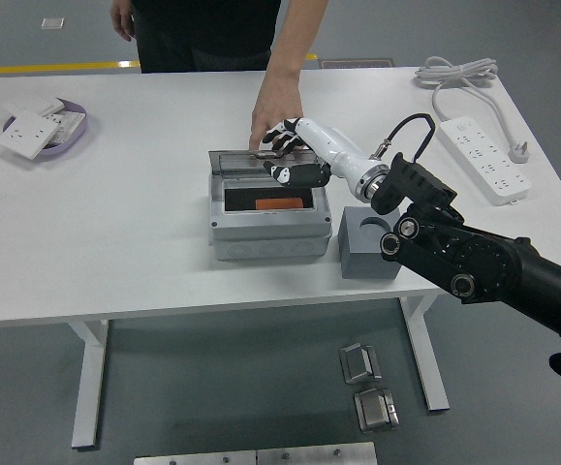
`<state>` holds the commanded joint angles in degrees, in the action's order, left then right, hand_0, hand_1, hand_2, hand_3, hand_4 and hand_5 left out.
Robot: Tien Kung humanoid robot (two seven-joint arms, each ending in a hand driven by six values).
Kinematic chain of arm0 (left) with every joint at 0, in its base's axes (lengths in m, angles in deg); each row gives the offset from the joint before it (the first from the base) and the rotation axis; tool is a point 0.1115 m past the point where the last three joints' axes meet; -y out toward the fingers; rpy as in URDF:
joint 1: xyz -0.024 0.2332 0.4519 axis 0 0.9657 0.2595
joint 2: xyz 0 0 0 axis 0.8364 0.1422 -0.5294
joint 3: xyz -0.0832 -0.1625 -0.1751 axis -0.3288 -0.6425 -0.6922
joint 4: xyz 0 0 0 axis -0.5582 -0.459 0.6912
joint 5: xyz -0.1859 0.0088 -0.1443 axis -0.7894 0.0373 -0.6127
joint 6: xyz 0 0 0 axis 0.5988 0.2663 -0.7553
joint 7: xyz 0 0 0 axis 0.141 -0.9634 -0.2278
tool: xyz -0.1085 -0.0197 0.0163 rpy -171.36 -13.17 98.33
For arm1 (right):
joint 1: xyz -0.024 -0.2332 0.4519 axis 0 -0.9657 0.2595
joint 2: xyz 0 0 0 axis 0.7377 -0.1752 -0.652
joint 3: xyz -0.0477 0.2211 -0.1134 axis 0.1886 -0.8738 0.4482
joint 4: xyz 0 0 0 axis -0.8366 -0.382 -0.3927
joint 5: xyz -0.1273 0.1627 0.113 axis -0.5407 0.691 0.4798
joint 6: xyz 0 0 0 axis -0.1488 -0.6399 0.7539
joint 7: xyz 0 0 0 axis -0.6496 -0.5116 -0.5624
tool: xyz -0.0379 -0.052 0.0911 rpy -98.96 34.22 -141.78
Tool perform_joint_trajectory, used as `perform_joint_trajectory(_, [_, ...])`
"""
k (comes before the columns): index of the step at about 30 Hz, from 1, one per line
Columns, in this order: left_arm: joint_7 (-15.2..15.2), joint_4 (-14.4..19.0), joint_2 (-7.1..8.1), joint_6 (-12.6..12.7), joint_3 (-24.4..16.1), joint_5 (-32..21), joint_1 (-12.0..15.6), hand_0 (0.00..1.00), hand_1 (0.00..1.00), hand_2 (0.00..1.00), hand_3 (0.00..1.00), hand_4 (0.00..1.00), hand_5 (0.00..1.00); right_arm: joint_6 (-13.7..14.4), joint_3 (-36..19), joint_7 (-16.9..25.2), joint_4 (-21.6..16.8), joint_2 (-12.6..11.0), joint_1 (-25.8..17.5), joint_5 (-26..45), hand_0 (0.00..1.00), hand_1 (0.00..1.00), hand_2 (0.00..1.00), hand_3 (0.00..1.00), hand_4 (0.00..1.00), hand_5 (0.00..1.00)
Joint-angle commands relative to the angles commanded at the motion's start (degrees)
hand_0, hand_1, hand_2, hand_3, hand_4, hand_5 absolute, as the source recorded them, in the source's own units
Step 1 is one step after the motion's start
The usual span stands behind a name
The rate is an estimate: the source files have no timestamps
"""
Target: Pick up the cylinder from the cube,place it in the box,flap close box
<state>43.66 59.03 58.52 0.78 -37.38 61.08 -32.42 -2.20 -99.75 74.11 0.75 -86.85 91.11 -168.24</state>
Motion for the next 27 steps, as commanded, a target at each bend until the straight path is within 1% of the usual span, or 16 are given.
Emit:
perform_joint_trajectory(4, [-0.05, 0.00, -0.09, 0.12, -0.30, 0.05, 0.31, 0.597, 0.622, 0.572, 0.608, 0.666, 0.306, -0.01, -0.35, -0.22, -2.45, -0.06, -2.04, -1.60, 0.719, 0.636, 0.641, 0.693, 0.626, 0.314])
perform_joint_trajectory(7, [-0.02, 0.00, -0.17, 0.15, -0.30, -0.09, 0.41, 0.597, 0.622, 0.572, 0.608, 0.666, 0.306, 0.12, -0.87, -0.33, -3.33, 0.06, -3.18, -2.40, 0.719, 0.636, 0.641, 0.693, 0.626, 0.314])
perform_joint_trajectory(14, [0.04, 0.00, -0.35, 0.16, -0.36, -0.22, 0.52, 0.597, 0.622, 0.572, 0.608, 0.667, 0.308, 0.42, -2.55, -0.36, -4.01, 0.19, -5.24, -3.57, 0.714, 0.635, 0.642, 0.693, 0.624, 0.312])
perform_joint_trajectory(17, [-0.01, 0.00, -0.39, 0.16, -0.59, -0.01, 0.55, 0.596, 0.621, 0.572, 0.607, 0.667, 0.310, 0.40, -4.00, -0.59, -3.97, -0.12, -5.87, -4.20, 0.714, 0.633, 0.642, 0.694, 0.622, 0.311])
perform_joint_trajectory(20, [-0.11, 0.00, -0.43, 0.19, -0.88, 0.25, 0.60, 0.596, 0.621, 0.572, 0.607, 0.667, 0.310, 0.27, -6.82, -1.00, -4.49, -0.89, -6.93, -5.54, 0.714, 0.633, 0.642, 0.694, 0.622, 0.311])
perform_joint_trajectory(22, [-0.15, 0.00, -0.49, 0.27, -0.96, 0.24, 0.71, 0.596, 0.621, 0.572, 0.607, 0.667, 0.310, 0.31, -9.45, -1.18, -5.45, -1.78, -8.43, -6.78, 0.714, 0.633, 0.642, 0.694, 0.622, 0.311])
perform_joint_trajectory(27, [-0.40, 0.00, -0.75, 0.62, -1.18, 0.29, 1.42, 0.596, 0.622, 0.573, 0.607, 0.667, 0.311, 0.61, -17.98, -0.53, -10.17, -3.92, -14.04, -9.19, 0.710, 0.633, 0.643, 0.693, 0.621, 0.312])
